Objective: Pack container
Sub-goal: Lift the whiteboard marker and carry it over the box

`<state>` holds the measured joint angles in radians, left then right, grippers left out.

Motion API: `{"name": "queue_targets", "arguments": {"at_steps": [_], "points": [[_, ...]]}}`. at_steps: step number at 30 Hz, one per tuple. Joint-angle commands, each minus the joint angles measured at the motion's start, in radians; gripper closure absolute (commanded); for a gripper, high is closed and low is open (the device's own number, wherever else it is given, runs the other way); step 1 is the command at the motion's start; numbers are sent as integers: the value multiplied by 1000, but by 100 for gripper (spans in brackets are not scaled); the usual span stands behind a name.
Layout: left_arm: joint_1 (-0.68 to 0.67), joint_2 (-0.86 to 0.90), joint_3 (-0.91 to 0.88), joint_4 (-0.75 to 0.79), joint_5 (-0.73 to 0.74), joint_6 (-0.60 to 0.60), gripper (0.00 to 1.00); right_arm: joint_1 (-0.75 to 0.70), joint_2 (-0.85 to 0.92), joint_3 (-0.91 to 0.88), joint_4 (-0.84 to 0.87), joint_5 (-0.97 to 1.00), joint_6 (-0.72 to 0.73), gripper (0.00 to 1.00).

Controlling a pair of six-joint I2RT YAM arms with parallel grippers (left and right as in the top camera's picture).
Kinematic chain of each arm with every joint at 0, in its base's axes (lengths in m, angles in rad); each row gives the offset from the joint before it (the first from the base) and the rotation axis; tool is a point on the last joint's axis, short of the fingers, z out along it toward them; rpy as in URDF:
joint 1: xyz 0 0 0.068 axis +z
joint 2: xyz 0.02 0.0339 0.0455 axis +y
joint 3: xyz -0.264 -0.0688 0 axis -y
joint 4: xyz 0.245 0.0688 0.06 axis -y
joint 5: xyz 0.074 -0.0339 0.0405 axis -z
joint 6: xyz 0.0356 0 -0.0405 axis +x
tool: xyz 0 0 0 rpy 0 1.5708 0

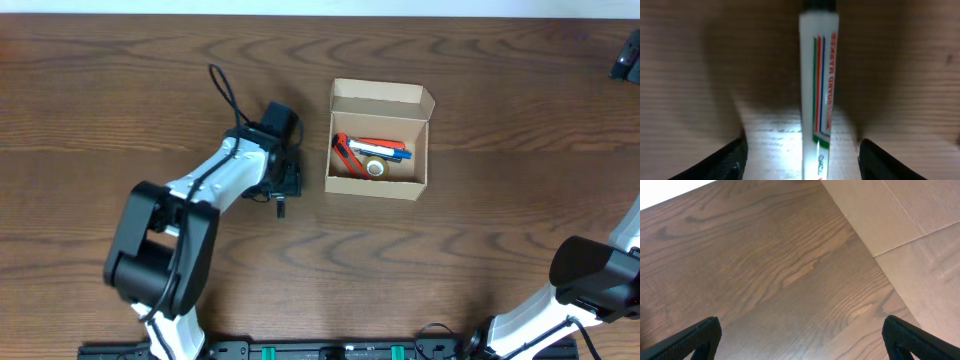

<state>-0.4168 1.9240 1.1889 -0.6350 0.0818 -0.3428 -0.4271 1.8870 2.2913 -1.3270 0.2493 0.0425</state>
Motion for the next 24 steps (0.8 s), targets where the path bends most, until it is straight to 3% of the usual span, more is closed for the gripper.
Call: {"name": "queue_targets", "arguments": {"at_steps": [1,4,6,8,11,13,20,24], "points": [[-18,48,-9,5,-10,14,30,-5,4,3,-2,1,16,1],[-33,78,-9,4,-10,14,30,-5,4,3,-2,1,16,1],[-41,91,-9,4,-10,14,36,-5,4,3,-2,1,16,1],[-46,96,-9,4,-10,14,51,-5,4,3,-2,1,16,1],[-47,96,-9,4,-10,14,85,-5,4,3,-2,1,16,1],[-47,96,-9,1,-10,13,94,-5,4,3,-2,1,16,1],[-47,95,10,-34,-21,22,94,-5,4,3,-2,1,16,1],[-47,91,133,-146,-77,69,94,-5,4,3,-2,1,16,1]]}}
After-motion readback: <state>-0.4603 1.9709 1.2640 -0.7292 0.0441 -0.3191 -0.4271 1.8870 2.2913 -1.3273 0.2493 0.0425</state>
